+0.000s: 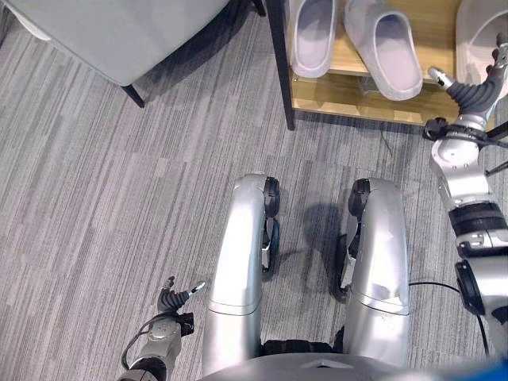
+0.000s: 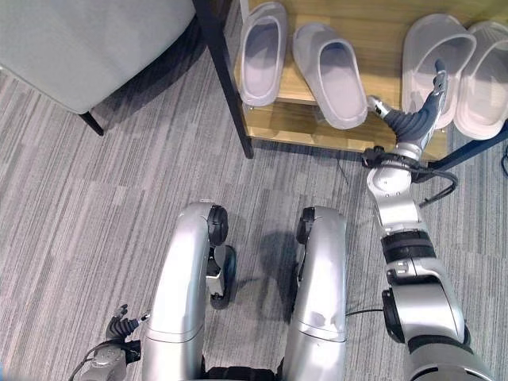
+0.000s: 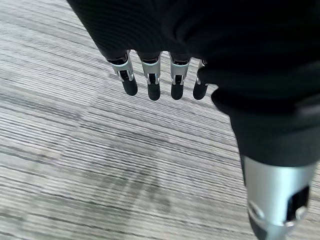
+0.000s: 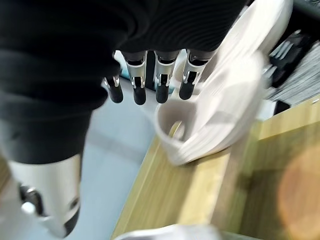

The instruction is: Arrange the slippers neatly on the shoe rack.

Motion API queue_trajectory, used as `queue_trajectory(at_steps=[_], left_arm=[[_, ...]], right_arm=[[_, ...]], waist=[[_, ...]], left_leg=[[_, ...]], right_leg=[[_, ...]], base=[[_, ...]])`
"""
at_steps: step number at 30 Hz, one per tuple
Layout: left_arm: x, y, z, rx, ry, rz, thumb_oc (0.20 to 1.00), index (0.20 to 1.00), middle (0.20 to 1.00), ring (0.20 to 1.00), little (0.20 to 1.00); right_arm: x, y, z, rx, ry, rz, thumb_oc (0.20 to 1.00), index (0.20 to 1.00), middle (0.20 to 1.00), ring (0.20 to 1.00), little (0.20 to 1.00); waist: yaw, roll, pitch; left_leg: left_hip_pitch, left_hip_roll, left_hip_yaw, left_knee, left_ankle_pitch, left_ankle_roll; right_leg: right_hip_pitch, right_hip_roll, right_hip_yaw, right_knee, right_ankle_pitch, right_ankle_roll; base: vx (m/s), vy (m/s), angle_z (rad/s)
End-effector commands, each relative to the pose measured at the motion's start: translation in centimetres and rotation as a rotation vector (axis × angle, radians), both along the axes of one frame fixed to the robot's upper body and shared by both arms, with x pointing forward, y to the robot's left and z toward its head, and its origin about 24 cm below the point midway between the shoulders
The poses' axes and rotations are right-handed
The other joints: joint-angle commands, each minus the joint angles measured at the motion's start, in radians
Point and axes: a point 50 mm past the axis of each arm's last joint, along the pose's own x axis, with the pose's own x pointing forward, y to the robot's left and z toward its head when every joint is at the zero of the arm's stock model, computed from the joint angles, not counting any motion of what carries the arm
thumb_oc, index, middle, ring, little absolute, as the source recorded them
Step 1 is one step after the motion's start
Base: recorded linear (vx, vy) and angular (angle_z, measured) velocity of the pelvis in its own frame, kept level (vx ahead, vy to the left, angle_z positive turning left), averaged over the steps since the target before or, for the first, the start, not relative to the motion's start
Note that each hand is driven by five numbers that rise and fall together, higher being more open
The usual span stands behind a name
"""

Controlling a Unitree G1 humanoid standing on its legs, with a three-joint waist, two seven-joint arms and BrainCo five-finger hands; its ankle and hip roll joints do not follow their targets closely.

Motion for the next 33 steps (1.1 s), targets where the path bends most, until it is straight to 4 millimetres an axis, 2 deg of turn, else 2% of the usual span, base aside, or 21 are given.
queue_trajectory(at_steps=[1, 2, 5, 8, 10, 15, 17, 19, 20, 26, 30, 33], left_arm=[[-2.8, 0.0, -0.8, 0.026, 0.069, -0.045, 1.000, 1.000, 1.000, 1.000, 1.000], [-2.9, 0.0, -0.8, 0.021, 0.069, -0.048, 1.000, 1.000, 1.000, 1.000, 1.000], [-2.5, -0.2, -0.7, 0.024, 0.057, -0.063, 1.000, 1.000, 1.000, 1.000, 1.000], [-2.4, -0.4, -0.7, 0.041, 0.043, -0.072, 1.000, 1.000, 1.000, 1.000, 1.000], [-2.2, -0.4, -0.5, 0.078, 0.033, -0.106, 1.000, 1.000, 1.000, 1.000, 1.000], [-2.3, 0.0, -0.3, 0.120, 0.032, -0.120, 1.000, 1.000, 1.000, 1.000, 1.000], [-2.3, 0.0, -0.3, 0.121, 0.032, -0.124, 1.000, 1.000, 1.000, 1.000, 1.000], [-2.1, -0.1, -0.2, 0.115, 0.022, -0.129, 1.000, 1.000, 1.000, 1.000, 1.000], [-2.1, -0.1, -0.1, 0.125, 0.019, -0.139, 1.000, 1.000, 1.000, 1.000, 1.000], [-2.4, 0.1, -0.2, 0.137, 0.033, -0.156, 1.000, 1.000, 1.000, 1.000, 1.000], [-2.7, 0.2, -0.3, 0.152, 0.050, -0.170, 1.000, 1.000, 1.000, 1.000, 1.000], [-2.7, 0.4, -0.3, 0.163, 0.052, -0.172, 1.000, 1.000, 1.000, 1.000, 1.000]], right_arm=[[-1.4, 1.0, 4.8, -0.110, -0.226, 0.052, 1.000, 1.000, 1.000, 1.000, 1.000], [-1.8, 1.1, 4.2, -0.090, -0.226, 0.086, 1.000, 1.000, 1.000, 1.000, 1.000], [-2.3, 0.8, 3.6, -0.214, -0.167, 0.088, 1.000, 1.000, 1.000, 1.000, 1.000], [-3.5, 0.7, 4.2, -0.522, -0.142, -0.043, 1.000, 1.000, 1.000, 1.000, 1.000], [-4.4, 0.1, 5.1, -0.832, -0.113, -0.202, 1.000, 1.000, 1.000, 1.000, 1.000], [-4.5, 0.1, 6.5, -1.219, -0.052, -0.343, 1.000, 1.000, 1.000, 1.000, 1.000], [-4.1, 0.2, 6.2, -1.327, 0.012, -0.329, 1.000, 1.000, 1.000, 1.000, 1.000], [-3.6, 0.3, 5.7, -1.372, 0.051, -0.306, 1.000, 1.000, 1.000, 1.000, 1.000], [-2.7, 0.3, 5.2, -1.358, 0.092, -0.275, 1.000, 1.000, 1.000, 1.000, 1.000], [-1.7, -0.1, 4.5, -1.356, 0.151, -0.277, 1.000, 1.000, 1.000, 1.000, 1.000], [-0.3, 0.6, 3.2, -1.286, 0.207, -0.216, 1.000, 1.000, 1.000, 1.000, 1.000], [0.5, 0.9, 3.0, -1.266, 0.232, -0.202, 1.000, 1.000, 1.000, 1.000, 1.000]], waist=[[0.053, -0.009, -0.013], [0.051, -0.011, -0.009], [0.044, -0.020, -0.009], [0.042, -0.027, -0.009], [0.044, -0.031, -0.009], [0.054, -0.036, -0.009], [0.058, -0.037, -0.009], [0.059, -0.038, -0.008], [0.064, -0.037, -0.008], [0.069, -0.035, -0.008], [0.070, -0.032, -0.008], [0.075, -0.030, -0.008]], left_leg=[[0.060, -0.017, -0.068, 0.105, -0.119, -0.002], [0.060, -0.017, -0.069, 0.107, -0.120, -0.002], [0.060, -0.016, -0.068, 0.109, -0.120, -0.005], [0.060, -0.015, -0.072, 0.112, -0.122, -0.008], [0.060, -0.013, -0.075, 0.114, -0.123, -0.011], [0.060, -0.010, -0.084, 0.125, -0.126, -0.016], [0.060, -0.008, -0.086, 0.130, -0.128, -0.018], [0.060, -0.007, -0.089, 0.134, -0.129, -0.019], [0.060, -0.008, -0.092, 0.140, -0.131, -0.020], [0.060, -0.009, -0.092, 0.142, -0.134, -0.021], [0.060, -0.012, -0.090, 0.146, -0.135, -0.024], [0.060, -0.010, -0.091, 0.148, -0.135, -0.025]], right_leg=[[0.034, 0.002, 0.128, 0.044, 0.179, 0.002], [0.035, 0.004, 0.129, 0.044, 0.177, 0.003], [0.034, 0.007, 0.130, 0.048, 0.178, 0.005], [0.032, 0.008, 0.129, 0.051, 0.173, 0.006], [0.030, 0.004, 0.131, 0.052, 0.170, 0.007], [0.024, 0.001, 0.134, 0.059, 0.169, 0.008], [0.024, 0.000, 0.137, 0.061, 0.172, 0.011], [0.021, 0.001, 0.141, 0.065, 0.170, 0.013], [0.021, 0.003, 0.144, 0.071, 0.174, 0.014], [0.021, 0.007, 0.149, 0.078, 0.173, 0.014], [0.026, 0.011, 0.154, 0.087, 0.176, 0.015], [0.023, 0.012, 0.154, 0.091, 0.175, 0.012]], base=[[-0.02, -0.004, -0.09], [-0.01, -0.009, -0.08], [-0.01, -0.005, -0.02], [0.00, 0.000, 0.00], [-0.01, -0.010, 0.02], [0.00, 0.000, 0.00], [0.00, -0.010, 0.02], [0.00, -0.007, 0.02], [0.00, 0.000, 0.00], [0.00, 0.000, 0.00], [0.00, 0.000, 0.00], [0.00, -0.002, 0.03]])
